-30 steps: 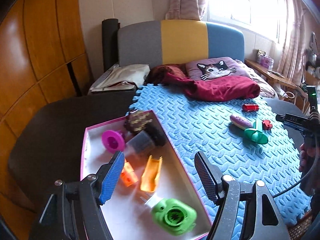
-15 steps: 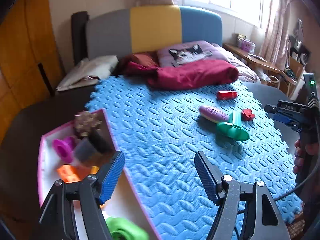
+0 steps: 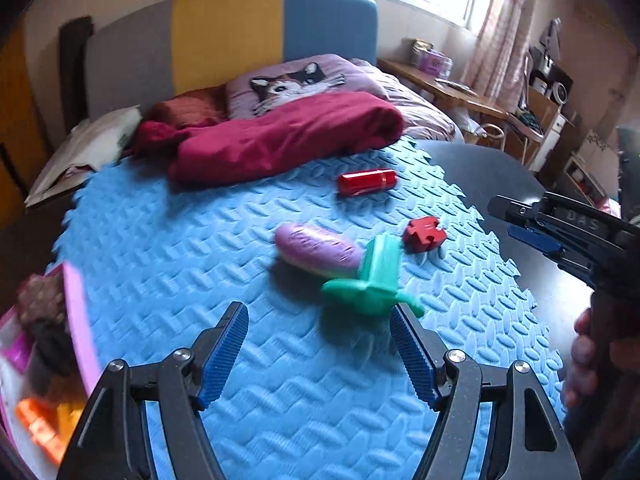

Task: Organize rigid objects
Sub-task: 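Grasp the green plunger-shaped toy with the left tool, then grasp the purple textured egg with the right tool while the left tool holds the green toy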

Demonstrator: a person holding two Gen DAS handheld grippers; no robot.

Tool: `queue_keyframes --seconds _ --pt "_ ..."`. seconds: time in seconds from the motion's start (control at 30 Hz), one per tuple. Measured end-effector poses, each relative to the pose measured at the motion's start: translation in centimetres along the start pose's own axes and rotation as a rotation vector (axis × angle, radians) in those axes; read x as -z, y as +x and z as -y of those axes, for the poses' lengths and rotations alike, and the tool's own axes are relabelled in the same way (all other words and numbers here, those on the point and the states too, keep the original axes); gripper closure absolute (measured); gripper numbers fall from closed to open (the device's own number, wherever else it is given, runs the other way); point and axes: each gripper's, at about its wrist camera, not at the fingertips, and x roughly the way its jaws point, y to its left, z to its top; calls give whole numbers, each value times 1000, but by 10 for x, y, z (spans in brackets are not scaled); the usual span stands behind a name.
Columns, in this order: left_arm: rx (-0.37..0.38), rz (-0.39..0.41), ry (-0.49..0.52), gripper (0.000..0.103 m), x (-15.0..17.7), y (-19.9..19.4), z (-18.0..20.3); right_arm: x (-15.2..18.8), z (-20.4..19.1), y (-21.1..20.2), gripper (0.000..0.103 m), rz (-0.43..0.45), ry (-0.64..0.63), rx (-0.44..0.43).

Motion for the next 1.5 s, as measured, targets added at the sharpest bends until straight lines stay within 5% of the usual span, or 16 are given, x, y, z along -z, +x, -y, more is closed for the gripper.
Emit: queue_keyframes --seconds 0.23,0.43,0.57,0.6,0.63,0.67,0.93,1.3,1.5 --pt "18 -33 103 29 -19 34 27 -2 5 -1 59 1 34 -18" --pt "43 -117 129 43 -21 65 34 -2 4 2 59 -7 35 -21" --pt "73 -101 109 47 -14 53 28 -1 4 3 59 -10 32 -23" --pt "82 -102 100 51 -12 49 26 -1 4 3 59 -10 28 -22" --pt "93 -112 92 71 -8 46 23 -1 3 3 59 -9 26 -22" --pt "83 -119 80 72 -4 42 20 -1 3 3 59 -10 24 -23" --pt "62 -95 73 72 37 20 7 3 0 9 59 -30 -2 1" --pt "114 -37 -80 71 55 -1 -22 8 -6 15 59 -60 -37 4" --pt "90 -21 -88 52 56 0 -27 9 -9 18 59 -74 -50 -2"
